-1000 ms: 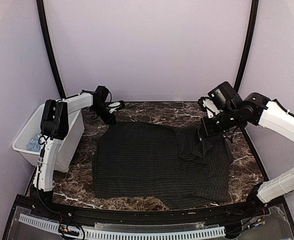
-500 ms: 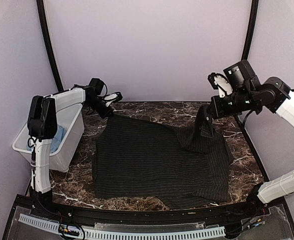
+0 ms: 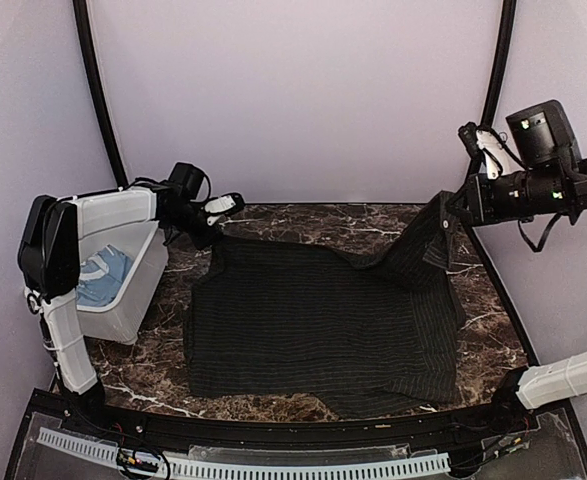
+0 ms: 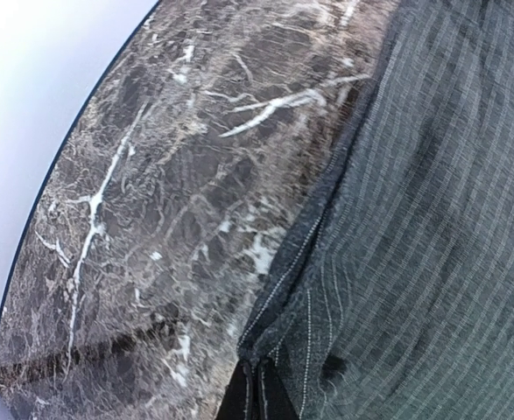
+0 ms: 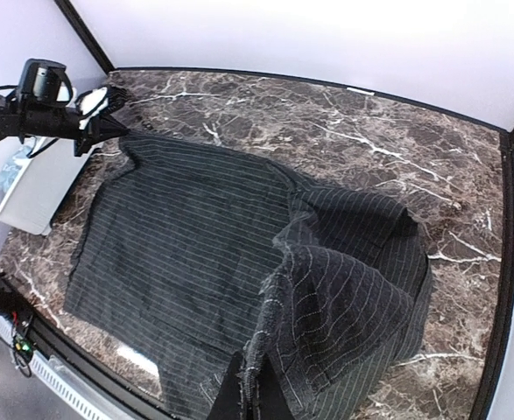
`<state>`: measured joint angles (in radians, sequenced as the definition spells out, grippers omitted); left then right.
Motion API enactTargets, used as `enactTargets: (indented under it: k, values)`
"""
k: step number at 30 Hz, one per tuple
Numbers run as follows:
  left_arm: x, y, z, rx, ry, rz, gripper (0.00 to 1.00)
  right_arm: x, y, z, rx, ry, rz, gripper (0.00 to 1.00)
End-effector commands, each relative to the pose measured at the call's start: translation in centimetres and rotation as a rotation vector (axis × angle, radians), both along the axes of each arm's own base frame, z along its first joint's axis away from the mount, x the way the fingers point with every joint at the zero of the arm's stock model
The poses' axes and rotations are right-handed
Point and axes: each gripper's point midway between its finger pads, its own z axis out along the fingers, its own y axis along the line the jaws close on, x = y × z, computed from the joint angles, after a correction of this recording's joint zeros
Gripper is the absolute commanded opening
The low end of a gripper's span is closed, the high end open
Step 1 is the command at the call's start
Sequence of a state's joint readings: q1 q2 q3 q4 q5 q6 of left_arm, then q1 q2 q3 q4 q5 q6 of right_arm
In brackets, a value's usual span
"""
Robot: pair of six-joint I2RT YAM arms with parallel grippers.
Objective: Fold and stack the mixed laundry pile
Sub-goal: Pick up the flattened shirt from the center of the board, then fold the flattened shirt at the center of the board.
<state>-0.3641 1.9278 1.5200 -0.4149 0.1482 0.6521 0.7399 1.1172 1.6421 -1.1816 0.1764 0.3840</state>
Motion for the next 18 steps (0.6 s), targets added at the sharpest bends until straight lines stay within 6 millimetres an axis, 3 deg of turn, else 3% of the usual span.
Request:
enactTargets:
  k: [1, 5, 6, 7, 14, 18]
  values:
    - [-2.0, -0.4, 2.2, 0.021, -0.072, -0.038, 0.0, -2.9, 0.1, 2.0, 0.072, 0.007, 0.048, 0.0]
    - [-4.6, -1.1, 1.6, 0.038, -0.074, -0.08, 0.0, -5.4, 1.0, 2.4, 0.112, 0.022, 0.137, 0.0]
    - [-5.0, -1.3, 2.4, 0.022, -0.099, -0.089, 0.0, -6.0, 1.1, 2.7, 0.133, 0.015, 0.164, 0.0]
    - [-5.8, -1.4, 1.6, 0.031, -0.087, -0.102, 0.0, -6.7, 1.3, 3.1, 0.157, 0.007, 0.191, 0.0]
    - [-9.1, -1.4, 1.4, 0.079, -0.106, -0.167, 0.0, -10.2, -0.8, 7.7, 0.306, -0.134, 0.302, 0.0]
    - [-10.5, -1.1, 1.6, 0.101, -0.116, -0.194, 0.0, -11.3, -0.2, 7.4, 0.294, -0.108, 0.38, 0.0]
